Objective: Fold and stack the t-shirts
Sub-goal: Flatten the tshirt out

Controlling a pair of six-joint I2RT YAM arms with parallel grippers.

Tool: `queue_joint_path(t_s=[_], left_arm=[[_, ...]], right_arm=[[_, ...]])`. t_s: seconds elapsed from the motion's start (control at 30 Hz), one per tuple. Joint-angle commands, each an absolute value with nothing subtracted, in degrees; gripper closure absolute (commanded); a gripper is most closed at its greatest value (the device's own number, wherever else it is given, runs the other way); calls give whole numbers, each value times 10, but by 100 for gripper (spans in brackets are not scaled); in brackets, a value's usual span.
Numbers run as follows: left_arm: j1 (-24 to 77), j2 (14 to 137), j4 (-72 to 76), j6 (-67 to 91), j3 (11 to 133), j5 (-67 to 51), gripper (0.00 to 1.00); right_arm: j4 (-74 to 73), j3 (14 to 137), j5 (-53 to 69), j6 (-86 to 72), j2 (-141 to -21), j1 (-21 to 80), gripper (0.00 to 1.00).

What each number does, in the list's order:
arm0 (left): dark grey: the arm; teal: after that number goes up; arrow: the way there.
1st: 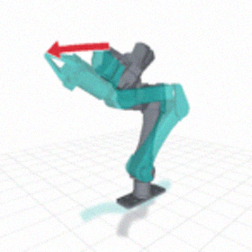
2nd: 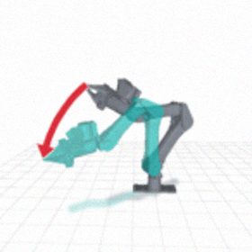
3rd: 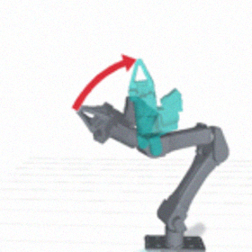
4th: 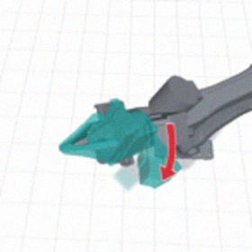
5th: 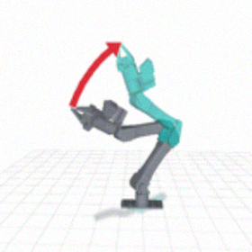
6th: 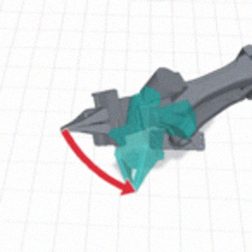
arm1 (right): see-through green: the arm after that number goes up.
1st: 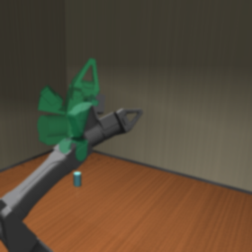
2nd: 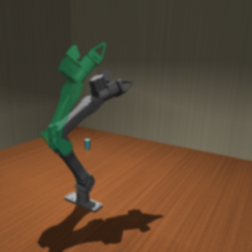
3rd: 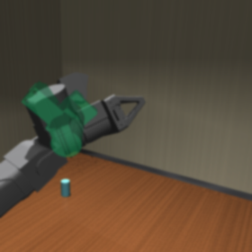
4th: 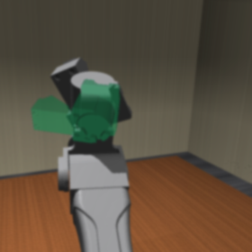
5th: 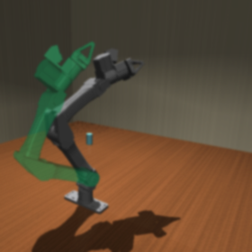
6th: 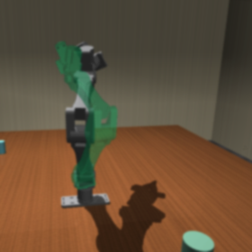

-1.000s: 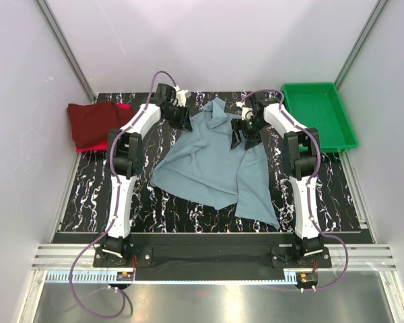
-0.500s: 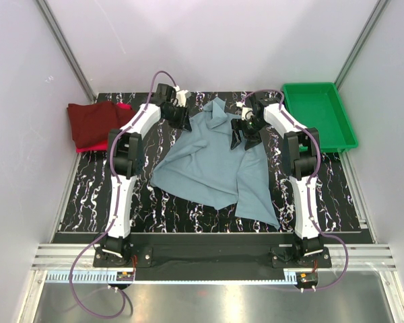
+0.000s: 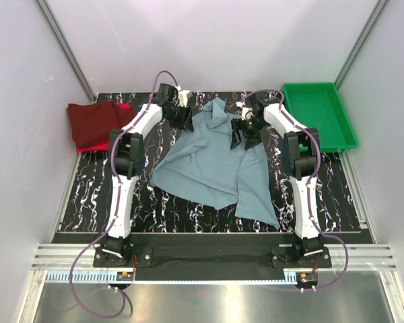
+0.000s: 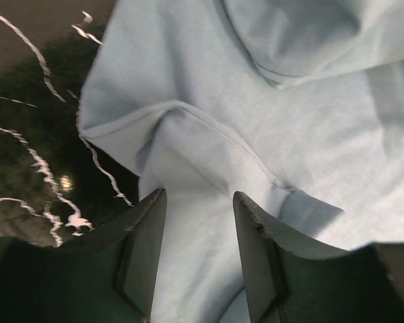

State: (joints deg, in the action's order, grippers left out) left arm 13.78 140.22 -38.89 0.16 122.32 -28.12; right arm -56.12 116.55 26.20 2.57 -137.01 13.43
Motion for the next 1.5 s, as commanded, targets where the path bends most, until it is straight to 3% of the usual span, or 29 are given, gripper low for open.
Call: queue_joint_path(t_s=[0.0, 0.43, 0.6, 0.73, 0.87, 1.17, 1.47], left_arm=[[140, 1409, -355, -4, 1268, -223, 49], [140, 1439, -357, -14, 1265, -254, 53], [141, 1432, -359, -13, 1263, -259, 66], [140, 1406, -370, -14, 1248, -246, 89], [128, 1348, -391, -6, 1218, -244, 98], [69, 1248, -433, -5, 1142, -248, 98], [51, 1293, -422, -13, 1229, -253, 95]], right_arm=[[-554, 1163, 263, 32, -1346, 134, 19], [-554, 1161, 260, 33, -1344, 134, 20], [-554, 1168, 261, 30, -1348, 134, 20], [-553, 1171, 258, 32, -1350, 134, 19], [-546, 1165, 203, 41, -1357, 133, 21], [-570, 1077, 192, 33, -1339, 91, 21], [-593, 889, 211, 42, -1242, 105, 24]])
